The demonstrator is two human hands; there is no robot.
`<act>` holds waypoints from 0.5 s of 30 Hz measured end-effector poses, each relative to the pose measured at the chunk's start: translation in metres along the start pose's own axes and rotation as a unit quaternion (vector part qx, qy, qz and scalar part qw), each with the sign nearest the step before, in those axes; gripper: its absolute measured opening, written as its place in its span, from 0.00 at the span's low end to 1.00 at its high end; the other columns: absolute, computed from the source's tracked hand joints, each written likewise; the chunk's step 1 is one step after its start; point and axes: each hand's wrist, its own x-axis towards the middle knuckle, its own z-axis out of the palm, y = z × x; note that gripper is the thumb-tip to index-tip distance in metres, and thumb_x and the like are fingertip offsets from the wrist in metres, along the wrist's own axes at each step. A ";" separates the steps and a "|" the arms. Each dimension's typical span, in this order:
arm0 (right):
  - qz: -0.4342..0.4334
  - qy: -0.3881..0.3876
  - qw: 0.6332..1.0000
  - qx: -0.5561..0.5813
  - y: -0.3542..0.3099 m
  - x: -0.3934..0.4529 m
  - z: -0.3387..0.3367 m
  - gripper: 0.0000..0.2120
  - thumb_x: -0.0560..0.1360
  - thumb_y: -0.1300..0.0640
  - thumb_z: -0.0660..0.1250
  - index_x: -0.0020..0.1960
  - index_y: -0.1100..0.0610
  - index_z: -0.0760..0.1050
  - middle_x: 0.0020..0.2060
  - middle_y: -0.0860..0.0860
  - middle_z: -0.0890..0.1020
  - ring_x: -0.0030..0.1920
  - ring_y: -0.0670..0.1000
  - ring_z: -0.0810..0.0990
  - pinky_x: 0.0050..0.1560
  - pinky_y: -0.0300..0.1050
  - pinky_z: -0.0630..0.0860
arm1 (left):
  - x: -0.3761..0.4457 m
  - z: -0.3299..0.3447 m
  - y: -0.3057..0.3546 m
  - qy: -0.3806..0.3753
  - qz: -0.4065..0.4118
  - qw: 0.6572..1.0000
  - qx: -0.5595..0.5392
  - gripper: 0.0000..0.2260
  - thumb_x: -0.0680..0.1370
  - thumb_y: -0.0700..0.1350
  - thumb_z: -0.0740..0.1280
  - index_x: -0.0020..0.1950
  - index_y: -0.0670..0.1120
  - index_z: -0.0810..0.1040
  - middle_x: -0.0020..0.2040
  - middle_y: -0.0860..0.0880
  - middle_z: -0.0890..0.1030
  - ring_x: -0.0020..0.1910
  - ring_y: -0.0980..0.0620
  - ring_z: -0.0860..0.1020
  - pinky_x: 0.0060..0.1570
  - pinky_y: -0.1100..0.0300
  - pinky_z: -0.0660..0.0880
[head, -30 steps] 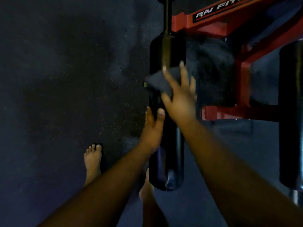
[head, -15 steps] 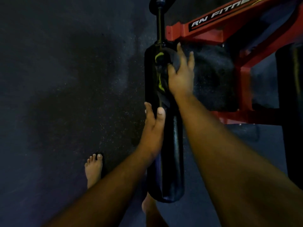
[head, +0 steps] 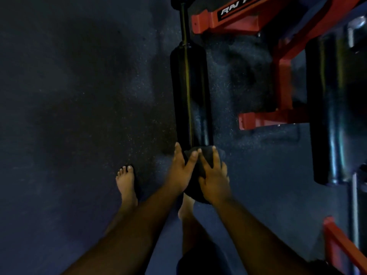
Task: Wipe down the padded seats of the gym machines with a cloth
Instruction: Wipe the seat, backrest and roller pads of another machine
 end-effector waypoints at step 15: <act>-0.083 0.006 0.994 0.075 -0.057 -0.181 -0.095 0.45 0.76 0.50 0.70 0.82 0.38 0.45 0.83 0.47 0.43 0.79 0.60 0.55 0.70 0.69 0.67 | -0.213 -0.042 0.035 -0.080 0.005 0.997 0.022 0.05 0.82 0.47 0.69 0.55 0.48 0.82 0.45 0.54 0.87 0.45 0.61 0.84 0.46 0.64 0.79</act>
